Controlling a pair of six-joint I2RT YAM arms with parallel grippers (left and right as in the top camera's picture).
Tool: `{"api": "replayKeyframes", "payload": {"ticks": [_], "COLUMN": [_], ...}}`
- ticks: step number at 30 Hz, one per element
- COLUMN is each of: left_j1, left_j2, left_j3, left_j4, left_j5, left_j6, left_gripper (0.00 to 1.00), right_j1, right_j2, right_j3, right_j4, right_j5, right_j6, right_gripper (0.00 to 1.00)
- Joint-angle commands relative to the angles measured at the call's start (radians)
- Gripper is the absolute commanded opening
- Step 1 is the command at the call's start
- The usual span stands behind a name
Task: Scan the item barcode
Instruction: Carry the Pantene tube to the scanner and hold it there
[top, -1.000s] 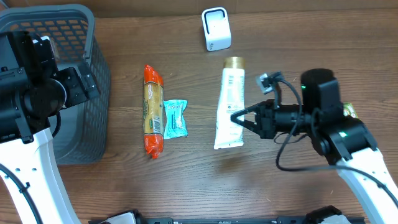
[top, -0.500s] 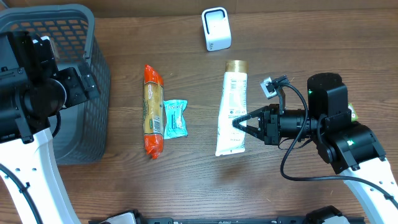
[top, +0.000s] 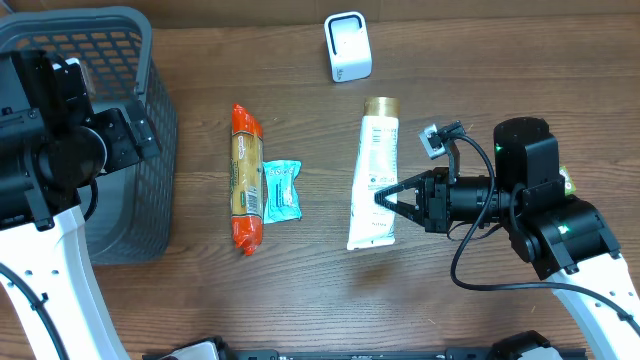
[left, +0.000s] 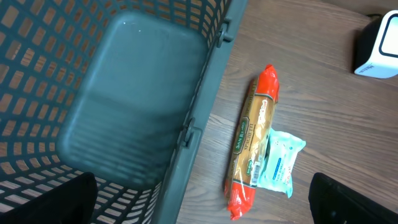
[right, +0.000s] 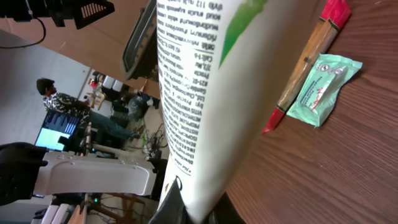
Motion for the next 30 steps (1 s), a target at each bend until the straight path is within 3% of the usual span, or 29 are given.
{"api": "replayKeyframes", "payload": {"ticks": [1,11,14,23,27,30], "left_j1": [0.001,0.001,0.001,0.001,0.001,0.001], "left_j2": [0.002,0.002,0.002,0.002,0.002,0.002], "left_j3": [-0.003,-0.003,-0.003,-0.002,-0.003,-0.002], "left_j4": [0.004,0.004,0.004,0.004,0.004,0.004], "left_j5": [0.008,0.008,0.008,0.008,0.008,0.008], "left_j6": [-0.007,-0.007,-0.007,-0.007,-0.007,-0.007], "left_gripper": [1.00,1.00,1.00,1.00,1.00,1.00], "right_j1": [-0.002,-0.002,0.000,0.121,0.162,0.182], "right_j2": [-0.021,-0.013,0.029,0.387,0.531,0.629], "right_j3": [0.045,0.048,0.106,0.583,0.682,0.689], "right_j4": [0.012,-0.047,-0.121,-0.444,-0.408,-0.274], "right_j5": [-0.017,0.008,0.108,0.726,1.043,1.252], "right_j6": [-0.008,-0.008,-0.036,-0.216,-0.228,-0.307], "right_gripper": [0.04,0.04,0.04,0.04,0.04,0.04]}}
